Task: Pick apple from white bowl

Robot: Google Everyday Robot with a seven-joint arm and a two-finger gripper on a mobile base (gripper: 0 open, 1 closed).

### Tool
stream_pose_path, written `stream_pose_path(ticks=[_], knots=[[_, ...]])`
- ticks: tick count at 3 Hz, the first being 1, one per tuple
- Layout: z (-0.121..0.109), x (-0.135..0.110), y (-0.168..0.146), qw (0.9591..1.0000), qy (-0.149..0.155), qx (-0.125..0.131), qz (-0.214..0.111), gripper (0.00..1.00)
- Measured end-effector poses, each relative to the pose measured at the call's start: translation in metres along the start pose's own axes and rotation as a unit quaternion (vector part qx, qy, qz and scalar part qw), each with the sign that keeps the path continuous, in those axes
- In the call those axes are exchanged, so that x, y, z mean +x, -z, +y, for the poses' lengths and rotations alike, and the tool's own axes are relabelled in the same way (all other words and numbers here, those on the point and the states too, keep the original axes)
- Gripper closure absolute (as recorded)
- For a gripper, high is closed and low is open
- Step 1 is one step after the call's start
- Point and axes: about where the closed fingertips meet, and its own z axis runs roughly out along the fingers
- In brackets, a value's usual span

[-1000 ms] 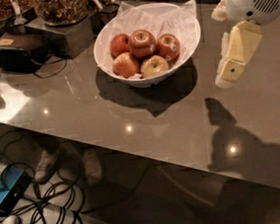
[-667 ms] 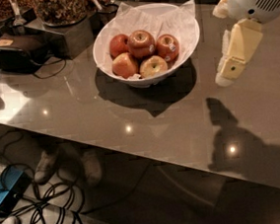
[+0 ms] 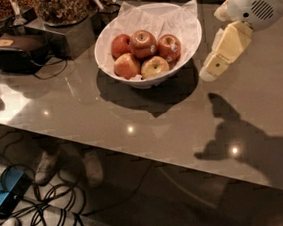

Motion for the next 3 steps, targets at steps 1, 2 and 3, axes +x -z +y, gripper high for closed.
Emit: stream_pose_path(ticks=[1,2,3], knots=[[-0.0195,-0.0232,-0.0077,0.9979,-0.022,-0.011,-0.059,0.00],[-0.0209,-0.0266,-0.0068,0.9975,-0.022,-0.013,-0.066,0.00],[-0.0214,-0.0271,-0.0130,0.9968,-0.026,0.006,-0.076,0.00]])
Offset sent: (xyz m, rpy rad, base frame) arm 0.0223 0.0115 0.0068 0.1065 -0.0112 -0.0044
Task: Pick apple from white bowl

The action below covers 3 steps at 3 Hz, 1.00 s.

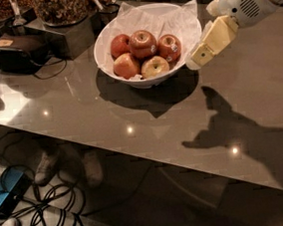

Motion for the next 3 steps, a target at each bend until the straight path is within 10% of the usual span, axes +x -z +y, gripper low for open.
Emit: stream_pose_path(ticks=[3], knots=[[-0.017,-0.054,-0.050,0.9915,0.046,0.057,-0.107,0.23]])
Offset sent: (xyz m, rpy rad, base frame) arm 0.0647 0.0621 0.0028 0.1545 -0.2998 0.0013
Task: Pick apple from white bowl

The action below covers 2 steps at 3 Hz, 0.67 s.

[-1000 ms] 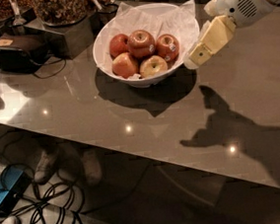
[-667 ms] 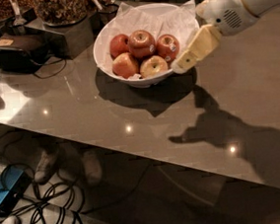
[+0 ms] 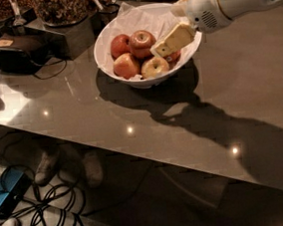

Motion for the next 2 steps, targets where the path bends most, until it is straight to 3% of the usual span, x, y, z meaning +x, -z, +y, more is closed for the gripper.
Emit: stream_pose_path(ticks=[2], knots=[[-0.006,-0.011,-0.025,0.9997,0.014,-0.009,-0.016,0.22]])
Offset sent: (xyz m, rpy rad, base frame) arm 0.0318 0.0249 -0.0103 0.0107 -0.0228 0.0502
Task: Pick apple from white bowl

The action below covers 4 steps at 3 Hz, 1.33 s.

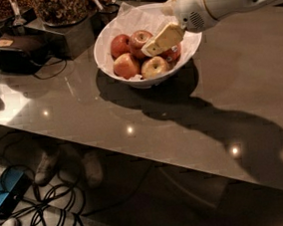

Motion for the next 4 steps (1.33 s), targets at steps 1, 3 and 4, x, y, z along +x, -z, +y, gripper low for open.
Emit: stream_pose_path(ticks=[1,3,4], knots=[[-0.001,0.006,-0.015,0.9999,-0.001,-0.010,0.009,0.22],[-0.014,0.027,-0.037,0.9992,-0.011,-0.013,0.036,0.23],[-0.020,0.034,-0.042,0.9988,-0.015,-0.012,0.046,0.23]])
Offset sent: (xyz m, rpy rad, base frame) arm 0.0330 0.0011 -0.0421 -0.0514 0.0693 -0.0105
